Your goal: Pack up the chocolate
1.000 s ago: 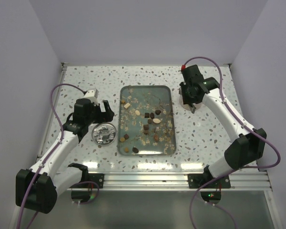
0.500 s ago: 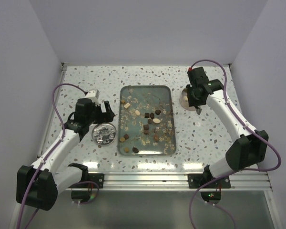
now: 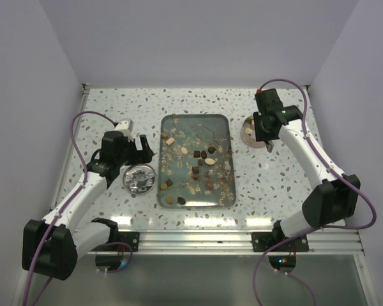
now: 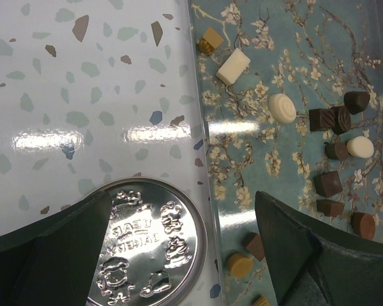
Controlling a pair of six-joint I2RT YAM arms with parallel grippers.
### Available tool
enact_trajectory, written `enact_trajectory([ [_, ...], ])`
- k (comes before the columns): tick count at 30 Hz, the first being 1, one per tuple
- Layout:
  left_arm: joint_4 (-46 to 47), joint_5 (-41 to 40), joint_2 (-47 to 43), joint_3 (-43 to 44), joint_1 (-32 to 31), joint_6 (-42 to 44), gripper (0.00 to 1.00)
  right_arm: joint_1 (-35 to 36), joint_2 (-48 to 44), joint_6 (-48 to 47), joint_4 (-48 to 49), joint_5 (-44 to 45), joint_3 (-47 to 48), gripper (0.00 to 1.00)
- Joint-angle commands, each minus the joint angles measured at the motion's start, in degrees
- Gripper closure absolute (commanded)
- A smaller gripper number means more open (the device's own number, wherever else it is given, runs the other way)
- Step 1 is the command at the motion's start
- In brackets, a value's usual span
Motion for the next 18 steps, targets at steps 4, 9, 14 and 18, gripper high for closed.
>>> enact_trajectory([
  [4,0.8,-0.5,0.4,2.7,0.3,1.1,0.0,-0.2,-3.9,-1.3,-0.4,-1.7,3.0,0.63],
  [9,1.2,-0.2,0.9,2.6,0.3,0.9,0.0,2.6,-8.2,1.4,-1.2,-6.9,1.4,0.64],
  [14,1.5,0.2,1.2,2.6,0.3,1.2,0.0,11.6,-10.6,6.0,-0.6,-6.8,-4.2,0.64],
  [18,1.4,0.8,1.1,2.7,0.2,1.1,0.0,17.6,-13.3,10.9,1.7,-9.2,-10.0,0.64],
])
